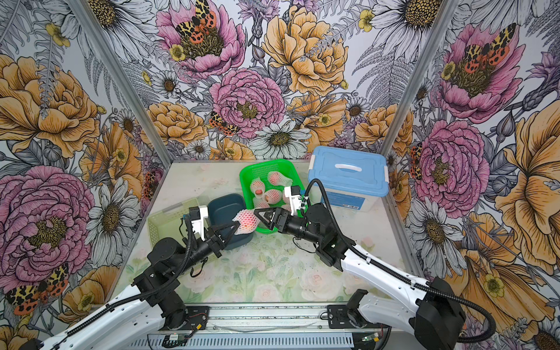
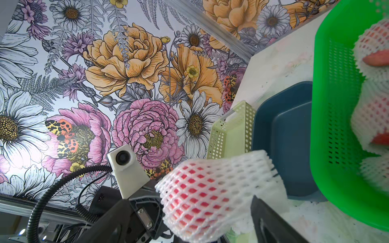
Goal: Remove foam nets from apples
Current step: Place the apple at the center of the board.
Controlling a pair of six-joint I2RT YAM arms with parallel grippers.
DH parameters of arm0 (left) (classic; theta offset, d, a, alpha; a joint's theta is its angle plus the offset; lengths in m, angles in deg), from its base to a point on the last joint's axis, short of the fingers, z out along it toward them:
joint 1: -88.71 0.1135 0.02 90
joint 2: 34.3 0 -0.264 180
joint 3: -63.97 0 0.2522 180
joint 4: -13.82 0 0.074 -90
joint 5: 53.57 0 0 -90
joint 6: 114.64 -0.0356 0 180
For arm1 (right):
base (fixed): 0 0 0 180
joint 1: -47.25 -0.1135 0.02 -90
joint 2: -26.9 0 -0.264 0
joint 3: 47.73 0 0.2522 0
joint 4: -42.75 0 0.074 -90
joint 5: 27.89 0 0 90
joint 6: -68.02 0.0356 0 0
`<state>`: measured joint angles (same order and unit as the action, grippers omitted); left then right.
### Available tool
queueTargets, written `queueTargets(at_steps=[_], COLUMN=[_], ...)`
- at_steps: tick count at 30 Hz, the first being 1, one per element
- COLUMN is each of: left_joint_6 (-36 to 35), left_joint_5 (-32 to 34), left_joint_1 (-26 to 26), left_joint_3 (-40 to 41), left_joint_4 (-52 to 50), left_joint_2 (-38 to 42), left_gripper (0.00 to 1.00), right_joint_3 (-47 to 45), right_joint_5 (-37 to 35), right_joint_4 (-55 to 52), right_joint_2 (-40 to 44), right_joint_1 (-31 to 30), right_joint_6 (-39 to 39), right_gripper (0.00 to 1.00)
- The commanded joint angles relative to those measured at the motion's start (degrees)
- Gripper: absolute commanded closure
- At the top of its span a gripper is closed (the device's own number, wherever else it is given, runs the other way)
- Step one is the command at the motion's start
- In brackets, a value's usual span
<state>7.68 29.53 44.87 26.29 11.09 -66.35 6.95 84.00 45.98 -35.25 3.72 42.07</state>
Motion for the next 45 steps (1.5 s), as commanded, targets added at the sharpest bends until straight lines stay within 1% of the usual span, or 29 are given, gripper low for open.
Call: queueTargets(at_steps=[1, 4, 9, 13, 19, 23, 26, 30, 35, 39, 45], left_joint_6=[-4.56, -5.32, -5.62, -6.11, -6.27, -6.38, -6.31, -6.38, -6.33, -6.30, -6.12], left_joint_5=[4.58, 5.73, 3.33, 3.66, 3.89, 3.74, 3.55, 3.65, 3.47, 3.51, 2.66], left_joint_1=[-0.42, -0.61, -0.76, -2.08, -2.78, -2.85, -2.86, -2.88, -2.93, -2.92, -2.93], left_joint_3=[-2.18, -2.40, -3.23, -3.24, -2.97, -2.80, -2.73, -2.29, -2.31, -2.10, -2.37], left_joint_4=[-3.15, -4.53, -4.77, -4.13, -4.08, -4.06, -4.06, -4.04, -3.77, -3.49, -3.33], left_joint_2=[2.18, 2.82, 1.42, 0.53, 0.71, 0.78, 0.73, 0.50, -0.09, -0.40, -1.42], left_gripper=[1.00, 1.00, 1.00, 1.00, 1.00, 1.00, 1.00, 1.00, 1.00, 1.00, 1.00], right_joint_3=[-2.00, -3.36, -4.14, -3.34, -3.01, -1.31, -0.50, -0.95, -1.01, -1.44, -1.90], right_joint_5=[-1.93, -2.40, -1.54, -0.65, -0.22, -0.60, -0.61, -0.78, -0.62, -0.63, -1.07], right_joint_4=[-0.66, -0.19, 5.11, 11.49, 26.20, 30.26, 31.99, 37.46, 37.59, 37.28, 37.99], right_joint_2=[2.66, 2.96, 1.08, -3.55, -11.24, -14.50, -15.45, -15.63, -14.64, -13.81, -13.19], right_joint_1=[0.26, 0.33, -0.06, -1.30, -3.70, -4.78, -4.90, -4.80, -4.81, -4.81, -4.74], right_joint_6=[-0.05, 0.58, 2.58, 4.90, 10.49, 11.36, 11.53, 12.84, 12.77, 12.41, 11.65], right_gripper=[0.07, 0.06, 0.06, 0.06, 0.07, 0.07, 0.07, 0.07, 0.08, 0.12, 0.24])
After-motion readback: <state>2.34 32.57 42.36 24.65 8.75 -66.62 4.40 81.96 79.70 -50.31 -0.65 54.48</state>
